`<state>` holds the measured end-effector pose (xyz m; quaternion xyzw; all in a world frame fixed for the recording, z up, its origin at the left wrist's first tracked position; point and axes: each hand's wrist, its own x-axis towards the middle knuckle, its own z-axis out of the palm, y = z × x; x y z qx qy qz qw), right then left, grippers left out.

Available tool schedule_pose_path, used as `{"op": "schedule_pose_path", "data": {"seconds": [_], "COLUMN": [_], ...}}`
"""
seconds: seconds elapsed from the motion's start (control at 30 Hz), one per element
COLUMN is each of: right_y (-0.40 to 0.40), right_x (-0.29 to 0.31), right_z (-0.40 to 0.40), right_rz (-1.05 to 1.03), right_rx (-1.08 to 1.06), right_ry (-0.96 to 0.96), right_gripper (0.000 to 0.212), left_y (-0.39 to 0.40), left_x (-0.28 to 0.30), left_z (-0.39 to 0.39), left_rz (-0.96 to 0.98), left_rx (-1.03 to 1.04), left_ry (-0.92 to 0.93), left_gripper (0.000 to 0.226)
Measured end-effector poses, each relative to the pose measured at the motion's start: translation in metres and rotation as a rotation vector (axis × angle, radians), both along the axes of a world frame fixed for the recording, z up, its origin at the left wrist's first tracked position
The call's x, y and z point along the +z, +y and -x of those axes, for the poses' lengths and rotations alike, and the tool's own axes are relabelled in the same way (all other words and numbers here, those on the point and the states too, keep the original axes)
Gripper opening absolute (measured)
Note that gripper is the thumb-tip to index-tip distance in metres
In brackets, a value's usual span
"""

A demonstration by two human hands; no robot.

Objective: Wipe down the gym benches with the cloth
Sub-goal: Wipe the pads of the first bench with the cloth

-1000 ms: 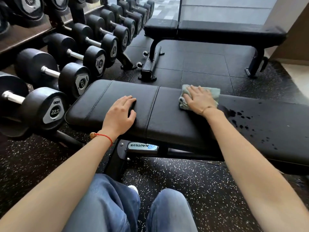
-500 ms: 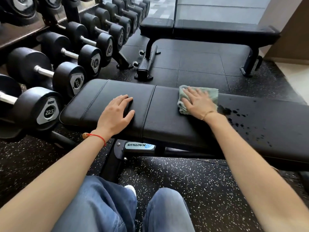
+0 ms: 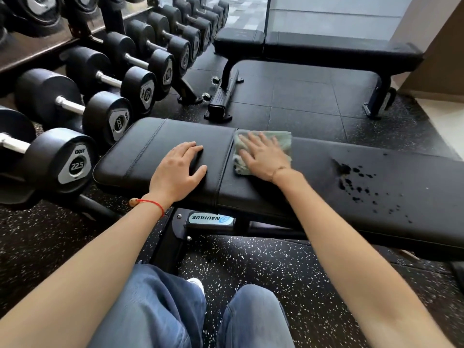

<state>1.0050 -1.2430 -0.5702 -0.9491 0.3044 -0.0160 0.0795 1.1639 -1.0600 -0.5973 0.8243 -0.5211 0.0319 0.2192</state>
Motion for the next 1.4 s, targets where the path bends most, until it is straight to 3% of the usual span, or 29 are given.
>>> {"op": "schedule_pose_path", "data": {"seconds": [0.13, 0.2, 0.3, 0.4, 0.47, 0.57, 0.67, 0.8, 0.9, 1.1, 1.3, 1.4], "right_y": [0.074, 0.065, -0.005, -0.047, -0.026, 0.042, 0.087, 0.097, 0.095, 0.064, 0.096, 0.093], "right_x": [-0.007, -0.007, -0.004, 0.002, 0.001, -0.001, -0.009, -0.024, -0.025, -0.018, -0.022, -0.023], "right_z": [0.057, 0.081, 0.059, 0.019, 0.007, 0.041, 0.094, 0.078, 0.081, 0.171, 0.056, 0.073], "right_rz": [-0.001, -0.025, -0.017, -0.009, -0.022, -0.039, 0.105, 0.357, 0.365, 0.367, 0.316, 0.299], "right_rx": [0.38, 0.459, 0.173, -0.134, -0.082, 0.198, 0.372, 0.278, 0.27, 0.132, 0.265, 0.286], "right_ry": [-0.142, -0.148, -0.132, 0.007, 0.021, -0.053, -0.075, -0.049, -0.041, -0.094, -0.119, -0.168], "right_gripper": [0.054, 0.054, 0.068, 0.058, 0.056, 0.058, 0.06, 0.067, 0.071, 0.069, 0.069, 0.064], "left_y": [-0.001, -0.001, -0.001, -0.001, -0.001, 0.0, -0.001, -0.003, 0.0, -0.001, -0.002, 0.0], "left_x": [-0.003, -0.003, -0.003, -0.001, 0.001, 0.001, 0.002, 0.003, 0.002, 0.004, 0.006, 0.006], "left_z": [-0.002, -0.003, -0.001, 0.0, -0.001, -0.001, 0.0, 0.003, 0.001, 0.002, 0.005, 0.005], "left_rz": [0.001, 0.008, 0.012, 0.02, 0.02, 0.011, 0.0, -0.024, -0.026, -0.037, -0.035, -0.026], "left_rx": [-0.011, -0.01, -0.008, -0.001, -0.001, 0.003, 0.007, 0.01, 0.001, 0.0, -0.004, -0.01], "left_ry": [-0.011, -0.011, -0.012, 0.004, 0.009, 0.014, 0.011, 0.01, 0.014, 0.001, 0.014, 0.036], "left_gripper": [0.065, 0.065, 0.064, 0.062, 0.061, 0.061, 0.062, 0.064, 0.067, 0.07, 0.062, 0.061]}}
